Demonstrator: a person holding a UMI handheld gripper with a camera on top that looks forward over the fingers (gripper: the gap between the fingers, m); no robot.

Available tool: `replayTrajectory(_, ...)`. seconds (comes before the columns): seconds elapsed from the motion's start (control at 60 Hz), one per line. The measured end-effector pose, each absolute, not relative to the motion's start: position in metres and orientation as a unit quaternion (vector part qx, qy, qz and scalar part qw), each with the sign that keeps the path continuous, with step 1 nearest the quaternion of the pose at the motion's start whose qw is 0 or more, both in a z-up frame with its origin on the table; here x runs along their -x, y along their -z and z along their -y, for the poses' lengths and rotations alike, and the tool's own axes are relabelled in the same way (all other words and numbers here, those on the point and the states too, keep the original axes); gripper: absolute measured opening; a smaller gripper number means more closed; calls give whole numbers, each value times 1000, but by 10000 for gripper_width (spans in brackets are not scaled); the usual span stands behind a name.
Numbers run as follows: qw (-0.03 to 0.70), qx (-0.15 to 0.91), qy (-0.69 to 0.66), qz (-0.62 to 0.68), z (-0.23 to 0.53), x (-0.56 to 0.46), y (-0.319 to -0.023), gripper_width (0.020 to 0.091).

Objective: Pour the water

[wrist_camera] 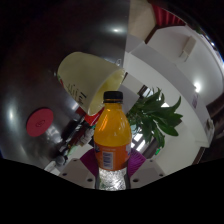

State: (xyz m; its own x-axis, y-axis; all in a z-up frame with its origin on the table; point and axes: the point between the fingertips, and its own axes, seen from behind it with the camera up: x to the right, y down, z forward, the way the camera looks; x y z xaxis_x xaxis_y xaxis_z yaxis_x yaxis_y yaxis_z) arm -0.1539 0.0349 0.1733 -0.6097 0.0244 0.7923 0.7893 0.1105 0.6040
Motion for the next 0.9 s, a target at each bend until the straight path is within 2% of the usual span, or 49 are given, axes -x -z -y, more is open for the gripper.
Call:
replayTrajectory(0.083,349,346,568,660,-32,146,-174,347)
replayTrajectory(0.25,468,504,454,566,-24,126,-185,348)
replayTrajectory(0.333,520,582,363,510,-20,120,-197,366)
replayTrajectory(0.5,617,673,181,366,-18,115,-206,362)
replayTrajectory(0.667,634,734,-10,244,-22,113,-187,364)
replayTrajectory(0.9,649,732,-114,173,-18,123,-158,362)
